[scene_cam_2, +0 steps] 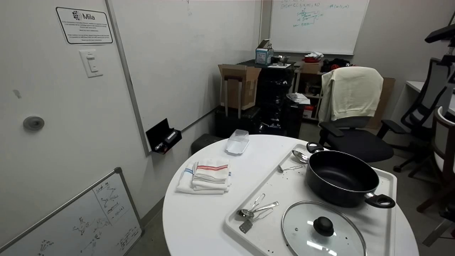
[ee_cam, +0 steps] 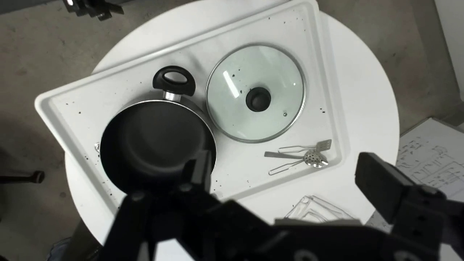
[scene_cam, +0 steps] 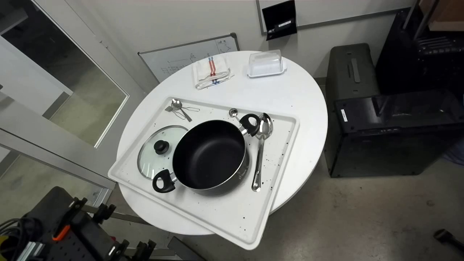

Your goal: Place the lid on the pot

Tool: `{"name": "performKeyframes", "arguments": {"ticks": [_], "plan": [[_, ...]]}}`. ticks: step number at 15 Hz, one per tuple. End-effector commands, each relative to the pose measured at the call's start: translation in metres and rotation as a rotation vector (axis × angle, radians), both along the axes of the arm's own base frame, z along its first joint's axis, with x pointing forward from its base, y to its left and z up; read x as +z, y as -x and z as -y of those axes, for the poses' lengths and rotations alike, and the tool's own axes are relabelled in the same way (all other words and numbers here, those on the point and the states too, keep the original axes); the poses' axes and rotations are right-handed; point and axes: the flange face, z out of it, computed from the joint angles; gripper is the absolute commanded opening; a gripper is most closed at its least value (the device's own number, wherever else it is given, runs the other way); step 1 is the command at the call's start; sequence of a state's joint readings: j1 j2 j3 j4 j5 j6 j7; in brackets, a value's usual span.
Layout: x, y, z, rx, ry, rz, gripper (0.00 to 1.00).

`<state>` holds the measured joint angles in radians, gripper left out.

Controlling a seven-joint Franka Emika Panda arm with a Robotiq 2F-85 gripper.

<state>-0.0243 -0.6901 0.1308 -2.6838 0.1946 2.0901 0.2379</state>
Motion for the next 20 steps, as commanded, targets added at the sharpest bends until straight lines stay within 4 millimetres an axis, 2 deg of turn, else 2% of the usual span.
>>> {"name": "performKeyframes", "arguments": {"ticks": [1, 7, 13, 20], "plan": [[-0.052, -0.029, -0.013, -0.039, 0.025, 0.012, 1.0], [-0.143, -0.071, -0.031, -0.051, 0.063, 0.026, 1.0], [-0.234, -0.092, -0.036, -0.06, 0.172, -0.018, 1.0], [-0.319, -0.127, -0.052, -0.089, 0.243, -0.099, 1.0]]}}
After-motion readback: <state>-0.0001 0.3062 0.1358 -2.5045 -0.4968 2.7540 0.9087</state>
